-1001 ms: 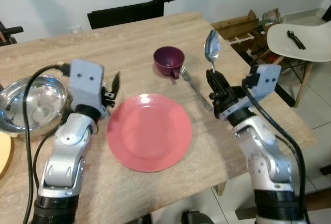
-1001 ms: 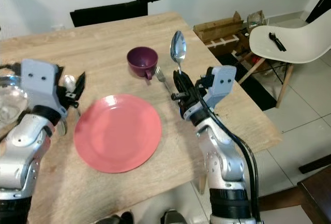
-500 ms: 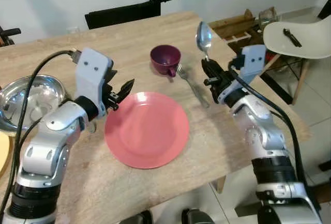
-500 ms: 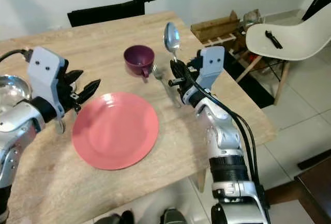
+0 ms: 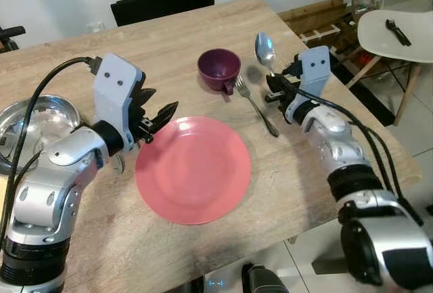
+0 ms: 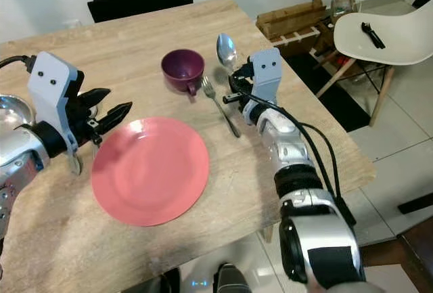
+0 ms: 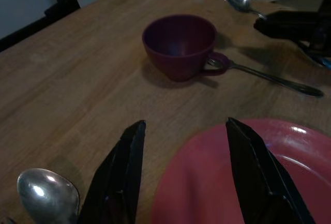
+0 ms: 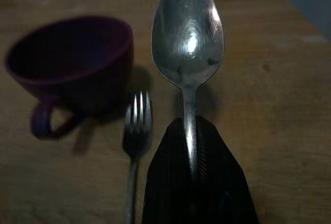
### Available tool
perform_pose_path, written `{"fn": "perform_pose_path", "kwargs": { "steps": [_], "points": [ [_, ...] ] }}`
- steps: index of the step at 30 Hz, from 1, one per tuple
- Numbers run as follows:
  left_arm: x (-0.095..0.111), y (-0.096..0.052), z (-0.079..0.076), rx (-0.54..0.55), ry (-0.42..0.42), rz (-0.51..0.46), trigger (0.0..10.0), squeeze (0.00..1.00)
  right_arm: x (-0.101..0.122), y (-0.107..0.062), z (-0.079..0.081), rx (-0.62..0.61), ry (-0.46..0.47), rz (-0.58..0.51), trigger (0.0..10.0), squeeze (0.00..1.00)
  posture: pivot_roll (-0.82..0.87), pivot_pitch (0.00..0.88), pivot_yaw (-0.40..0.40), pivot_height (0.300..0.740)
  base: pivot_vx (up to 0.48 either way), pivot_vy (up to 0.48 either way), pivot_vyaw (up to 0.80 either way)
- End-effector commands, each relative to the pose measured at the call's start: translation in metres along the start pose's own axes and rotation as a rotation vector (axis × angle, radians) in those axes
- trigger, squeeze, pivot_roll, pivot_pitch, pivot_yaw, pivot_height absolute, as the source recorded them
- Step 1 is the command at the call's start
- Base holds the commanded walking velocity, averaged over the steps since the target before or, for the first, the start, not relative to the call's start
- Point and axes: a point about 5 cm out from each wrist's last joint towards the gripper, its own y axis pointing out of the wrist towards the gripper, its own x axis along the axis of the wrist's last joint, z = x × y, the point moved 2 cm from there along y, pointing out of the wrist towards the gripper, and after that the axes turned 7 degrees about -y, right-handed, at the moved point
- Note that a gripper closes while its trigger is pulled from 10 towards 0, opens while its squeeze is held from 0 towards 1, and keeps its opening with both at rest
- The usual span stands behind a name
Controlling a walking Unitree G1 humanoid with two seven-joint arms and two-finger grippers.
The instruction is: Setting the table
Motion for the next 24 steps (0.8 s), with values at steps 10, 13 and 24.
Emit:
{"fn": "perform_pose_path", "kwargs": {
  "steps": [10, 13, 24],
  "points": [
    [-0.011, -0.013, -0.016, -0.157, 0.025, 0.117, 10.0, 0.00, -0.021, 0.001, 0.014, 0.117, -0.013, 0.099, 10.0, 0.00, -0.08, 0.195, 0.119, 0.740, 0.000, 0.000, 0.00],
    [-0.013, -0.017, -0.024, -0.225, 0.029, 0.134, 10.0, 0.00, -0.025, 0.000, 0.014, 0.104, -0.013, 0.121, 10.0, 0.00, -0.07, 0.195, 0.120, 0.740, 0.000, 0.000, 0.00],
    [-0.012, -0.016, -0.026, -0.217, 0.020, 0.131, 10.0, 0.00, -0.015, -0.002, -0.009, -0.008, 0.055, 0.058, 10.0, 0.00, -0.07, 0.191, 0.121, 0.740, 0.000, 0.000, 0.00]
  ]
}}
